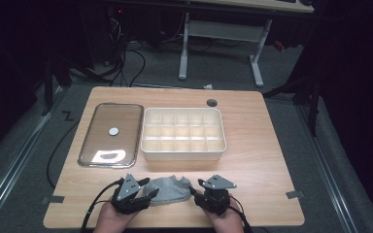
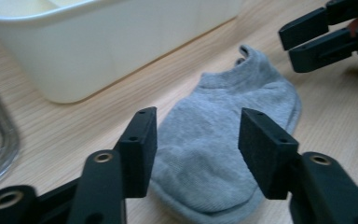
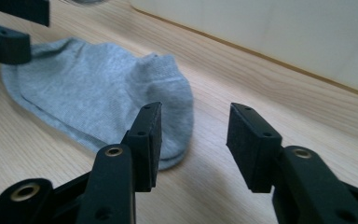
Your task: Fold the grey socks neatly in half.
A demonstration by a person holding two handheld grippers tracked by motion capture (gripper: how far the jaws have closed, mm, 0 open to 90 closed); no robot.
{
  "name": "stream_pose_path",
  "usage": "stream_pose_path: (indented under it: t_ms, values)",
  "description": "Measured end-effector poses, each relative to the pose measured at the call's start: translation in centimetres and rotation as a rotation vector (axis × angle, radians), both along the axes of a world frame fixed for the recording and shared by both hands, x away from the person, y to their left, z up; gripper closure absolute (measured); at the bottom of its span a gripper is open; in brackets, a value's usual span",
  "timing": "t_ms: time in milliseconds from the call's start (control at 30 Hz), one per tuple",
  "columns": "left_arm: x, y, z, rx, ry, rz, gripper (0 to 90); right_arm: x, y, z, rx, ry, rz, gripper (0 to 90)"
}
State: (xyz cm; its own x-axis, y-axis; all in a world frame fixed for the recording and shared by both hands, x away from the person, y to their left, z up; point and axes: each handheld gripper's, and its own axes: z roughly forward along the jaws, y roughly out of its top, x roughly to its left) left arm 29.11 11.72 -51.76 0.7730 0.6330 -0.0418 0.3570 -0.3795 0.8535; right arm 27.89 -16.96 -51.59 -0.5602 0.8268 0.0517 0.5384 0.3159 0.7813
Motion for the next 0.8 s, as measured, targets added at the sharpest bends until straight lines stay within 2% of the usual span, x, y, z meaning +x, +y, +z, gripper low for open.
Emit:
stream_pose_path:
  t_ms: [67,167,233,300,333,433,600,667,700,767,800]
  values:
    - [0.1,-0.4,0.0,0.001,0.013,-0.006,51.3,0.2,0.3,0.0,0.027,0.024,0.007,60.4]
    - [0.1,-1.0,-0.1,0.015,0.02,-0.014,53.7,0.8,0.3,-0.1,0.088,0.077,0.034,60.8]
    - [0.1,-1.3,-0.2,0.025,0.024,-0.018,53.9,1.0,0.4,-0.2,0.106,0.102,0.037,61.0]
    - [0.1,-1.6,-0.1,0.038,0.028,-0.013,53.5,1.1,0.5,-0.3,0.094,0.098,0.031,61.0]
    - [0.0,-1.9,-0.1,0.062,0.021,0.008,53.3,1.2,0.6,-0.4,0.079,0.097,0.023,60.9]
    - [0.0,-2.6,-0.2,0.099,0.013,0.024,52.2,1.5,0.7,-0.8,0.072,0.12,0.024,60.3]
    - [0.2,-3.0,-0.3,0.099,0.031,0.011,49.7,1.5,0.9,-0.9,0.071,0.129,0.029,60.0]
    - [0.4,-3.1,-0.3,0.092,0.053,0.007,52.7,1.7,1.0,-1.1,0.071,0.147,0.033,58.6]
    - [0.4,-3.2,-0.3,0.086,0.058,0.007,53.9,1.7,1.0,-1.2,0.077,0.161,0.036,58.6]
    - [0.5,-3.4,-0.4,0.089,0.059,0.001,62.9,2.0,0.9,-1.3,0.108,0.187,0.05,58.0]
    - [0.5,-3.5,-0.4,0.089,0.059,0.002,62.9,2.0,0.9,-1.3,0.108,0.187,0.05,58.0]
